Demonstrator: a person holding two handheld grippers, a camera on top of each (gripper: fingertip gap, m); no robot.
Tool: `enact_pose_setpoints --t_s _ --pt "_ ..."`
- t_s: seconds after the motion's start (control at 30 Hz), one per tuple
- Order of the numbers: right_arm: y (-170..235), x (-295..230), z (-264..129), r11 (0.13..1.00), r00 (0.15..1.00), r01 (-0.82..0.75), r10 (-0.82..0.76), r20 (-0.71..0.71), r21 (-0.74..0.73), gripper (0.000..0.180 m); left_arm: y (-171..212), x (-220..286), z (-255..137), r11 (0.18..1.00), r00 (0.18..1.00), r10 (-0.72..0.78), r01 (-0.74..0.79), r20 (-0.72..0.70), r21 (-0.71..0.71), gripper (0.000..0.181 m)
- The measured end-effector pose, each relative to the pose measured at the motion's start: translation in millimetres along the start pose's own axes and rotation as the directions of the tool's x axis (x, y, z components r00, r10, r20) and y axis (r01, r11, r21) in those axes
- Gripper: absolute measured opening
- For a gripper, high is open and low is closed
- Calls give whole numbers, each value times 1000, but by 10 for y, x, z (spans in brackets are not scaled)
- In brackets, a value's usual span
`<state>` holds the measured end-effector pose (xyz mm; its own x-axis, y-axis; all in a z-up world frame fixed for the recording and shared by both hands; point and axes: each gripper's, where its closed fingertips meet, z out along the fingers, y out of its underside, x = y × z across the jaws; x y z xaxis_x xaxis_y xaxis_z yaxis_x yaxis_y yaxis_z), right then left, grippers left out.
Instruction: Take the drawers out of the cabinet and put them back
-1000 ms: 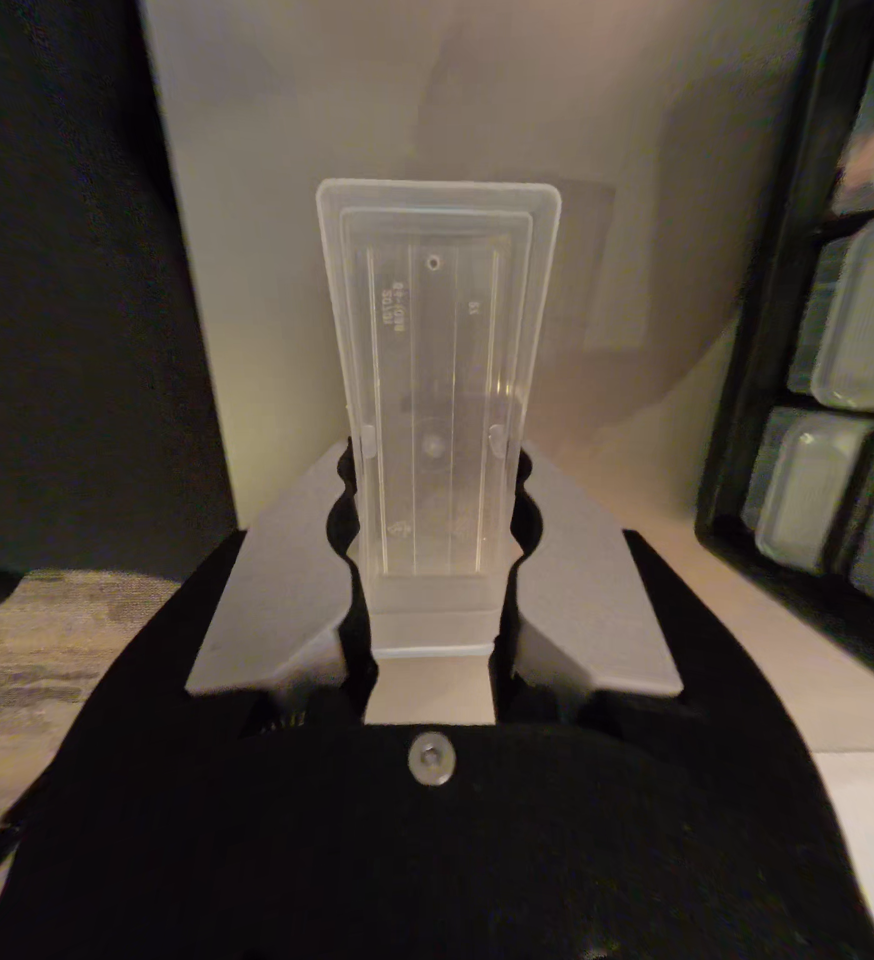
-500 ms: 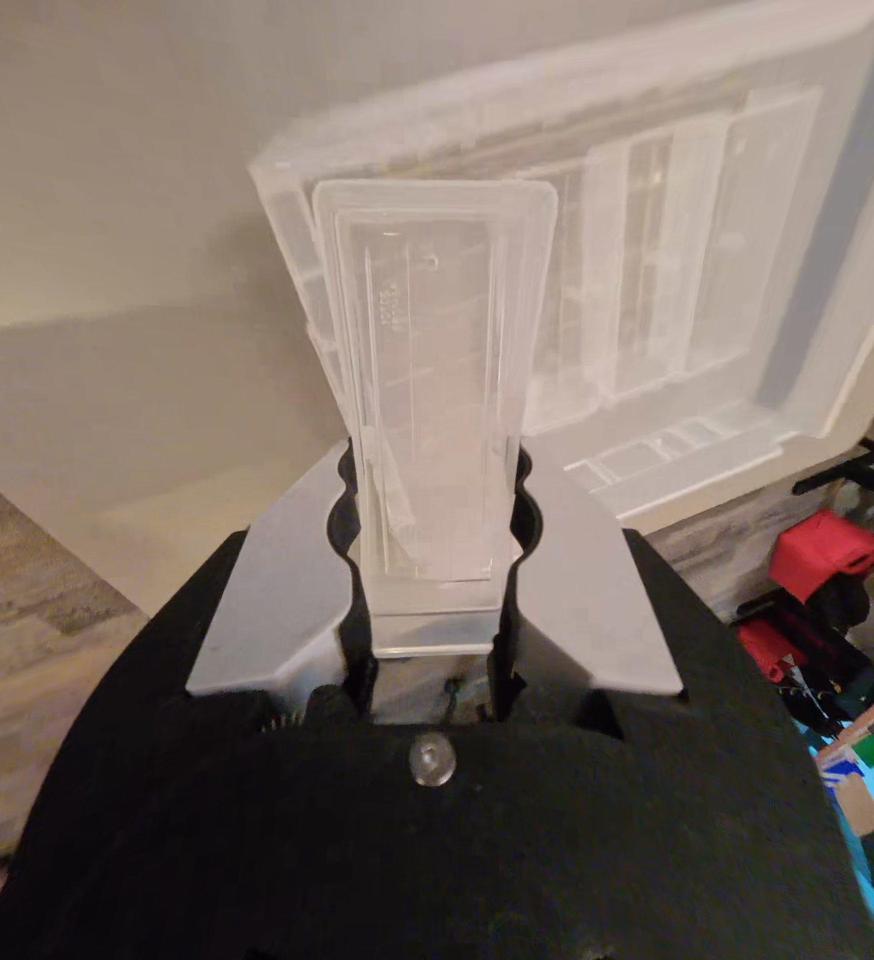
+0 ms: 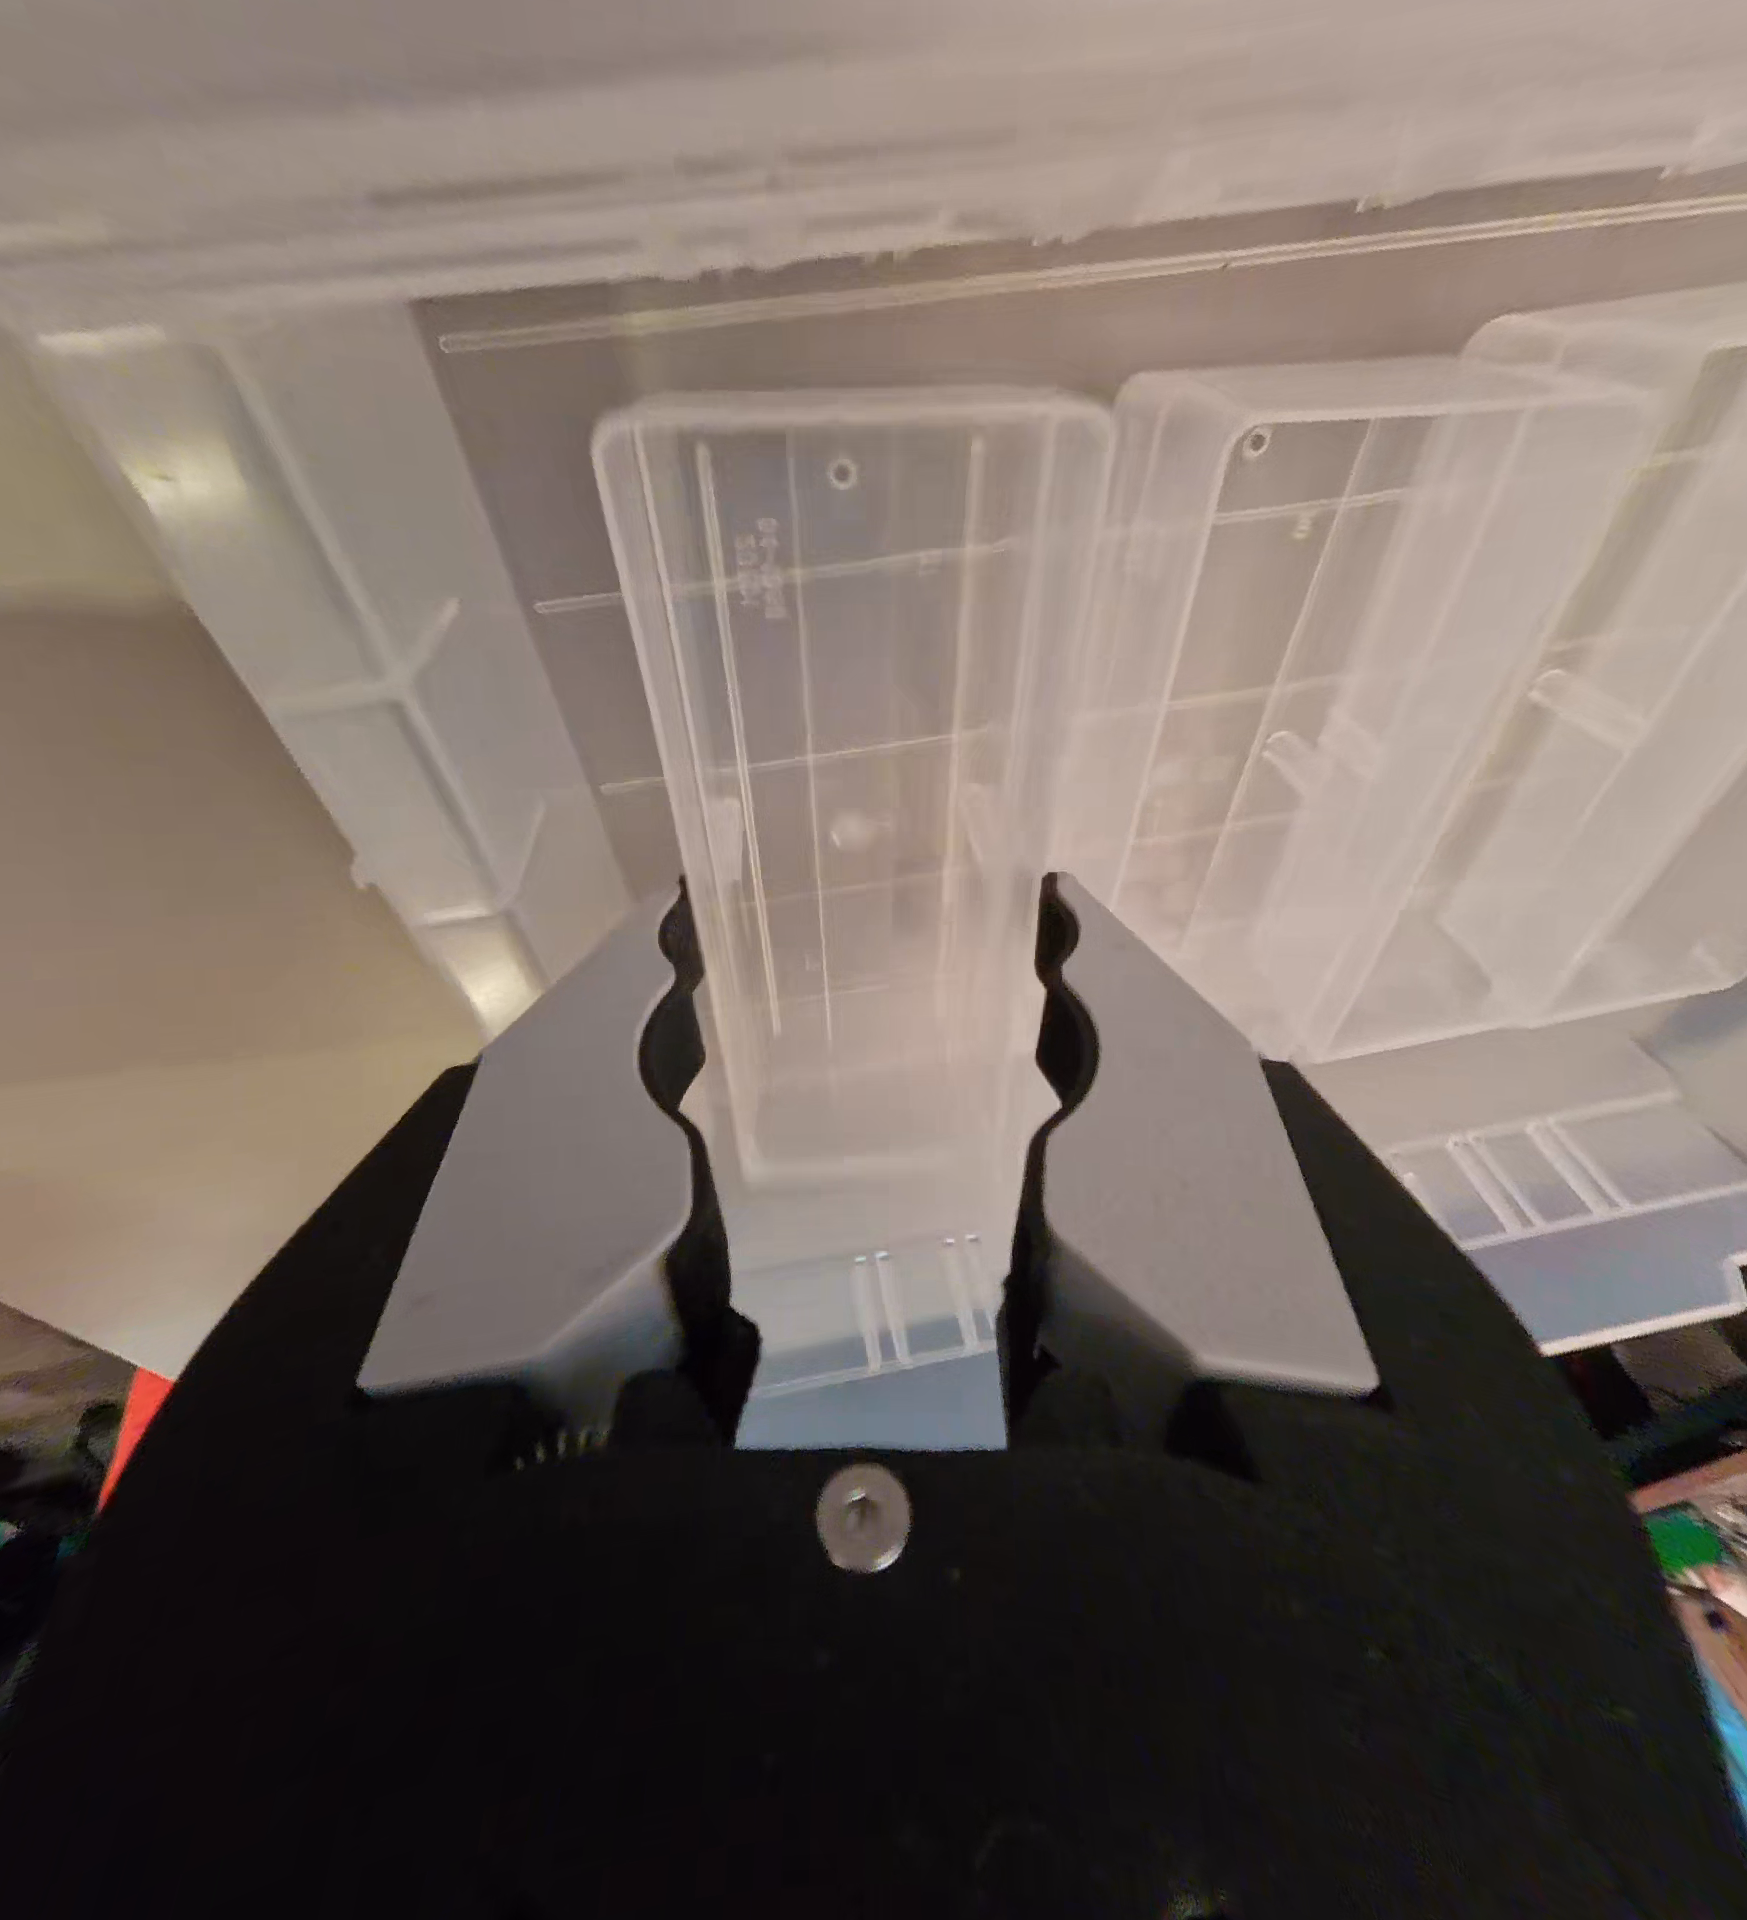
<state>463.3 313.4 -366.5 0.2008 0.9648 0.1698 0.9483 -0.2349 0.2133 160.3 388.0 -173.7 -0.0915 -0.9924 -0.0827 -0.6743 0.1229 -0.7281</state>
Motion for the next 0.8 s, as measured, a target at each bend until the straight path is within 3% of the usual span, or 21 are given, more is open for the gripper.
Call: enact_pose_setpoints --t_s 0.1,0.23,0.37,0.57,0.67,0.8 --pt "-13 70 -135 998 997 -52 54 -49 44 79 -1 1 0 1000 1000 2 -2 1 0 29" --pt "37 107 -429 987 983 -121 134 -129 102 76 -1 1 -1 1000 1000 1 -1 1 0 29" --pt "180 179 -757 929 921 -297 340 -193 221 71 -2 -2 -2 1000 1000 5 -5 6 1 29" --pt "823 244 -771 674 671 -660 727 -145 331 75 -8 -17 -5 1000 999 21 -21 34 4 33" --pt "1076 197 -755 548 542 -746 830 -132 377 74 -12 -52 -13 1000 998 18 -19 61 7 39" --pt "1206 129 -653 343 389 -815 921 2 467 78 -83 -81 -80 997 990 45 -53 133 54 58"
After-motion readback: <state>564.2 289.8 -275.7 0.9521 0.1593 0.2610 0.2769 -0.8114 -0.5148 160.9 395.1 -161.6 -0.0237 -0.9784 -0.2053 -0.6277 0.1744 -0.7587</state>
